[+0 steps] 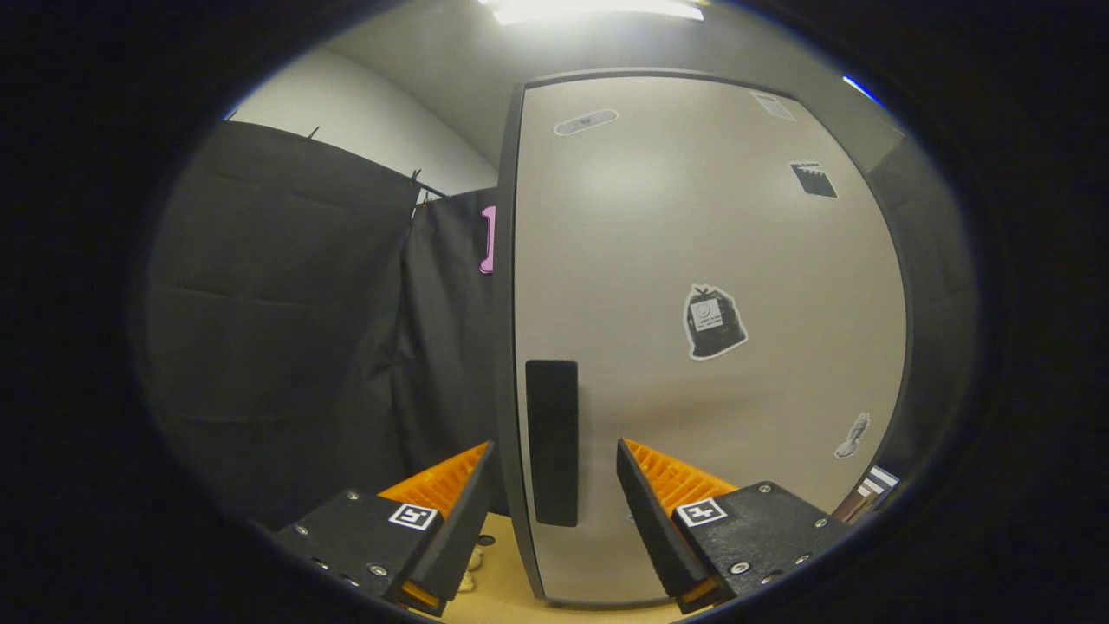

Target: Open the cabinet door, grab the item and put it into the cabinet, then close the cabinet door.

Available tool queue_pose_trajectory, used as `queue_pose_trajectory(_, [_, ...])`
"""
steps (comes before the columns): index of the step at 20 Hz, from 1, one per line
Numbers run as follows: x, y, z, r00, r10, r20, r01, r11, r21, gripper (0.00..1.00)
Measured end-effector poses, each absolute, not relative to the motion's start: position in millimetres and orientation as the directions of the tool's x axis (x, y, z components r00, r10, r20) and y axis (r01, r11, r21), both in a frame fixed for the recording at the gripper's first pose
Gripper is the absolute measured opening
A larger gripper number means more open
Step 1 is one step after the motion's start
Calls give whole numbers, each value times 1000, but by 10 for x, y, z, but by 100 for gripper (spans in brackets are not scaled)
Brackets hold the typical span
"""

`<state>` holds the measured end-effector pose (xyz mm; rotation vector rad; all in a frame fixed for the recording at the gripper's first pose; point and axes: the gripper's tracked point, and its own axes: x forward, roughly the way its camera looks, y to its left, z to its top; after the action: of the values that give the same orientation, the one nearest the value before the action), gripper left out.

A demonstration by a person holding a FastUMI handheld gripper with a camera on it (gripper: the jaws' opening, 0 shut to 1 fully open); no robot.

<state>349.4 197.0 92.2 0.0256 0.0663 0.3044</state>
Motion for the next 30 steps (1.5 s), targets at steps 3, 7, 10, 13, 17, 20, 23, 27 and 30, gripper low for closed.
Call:
queue_pose_trajectory(3, [3606,2032,919,951,301,-73,-297,953,56,79])
queue_pose_trajectory(7, [3709,2114,809,945,298,-132,-291,954,73,61])
queue_pose_trajectory(10, [3720,2018,830,963,238,-123,-238,971,14,53])
queue_pose_trajectory(13, [3710,2027,799,956,261,-137,-259,965,34,28])
queue_pose_trajectory(17, [3563,2017,843,943,307,-131,-305,952,39,26])
queue_pose_trajectory(20, [3424,2005,887,929,348,-125,-345,938,47,26])
queue_pose_trajectory(23, [3191,1988,970,915,381,-135,-377,925,53,26])
queue_pose_trajectory(27, [3052,1925,997,897,416,-148,-411,910,60,26])
queue_pose_trajectory(30, [2934,1885,1027,894,423,-149,-418,906,65,26])
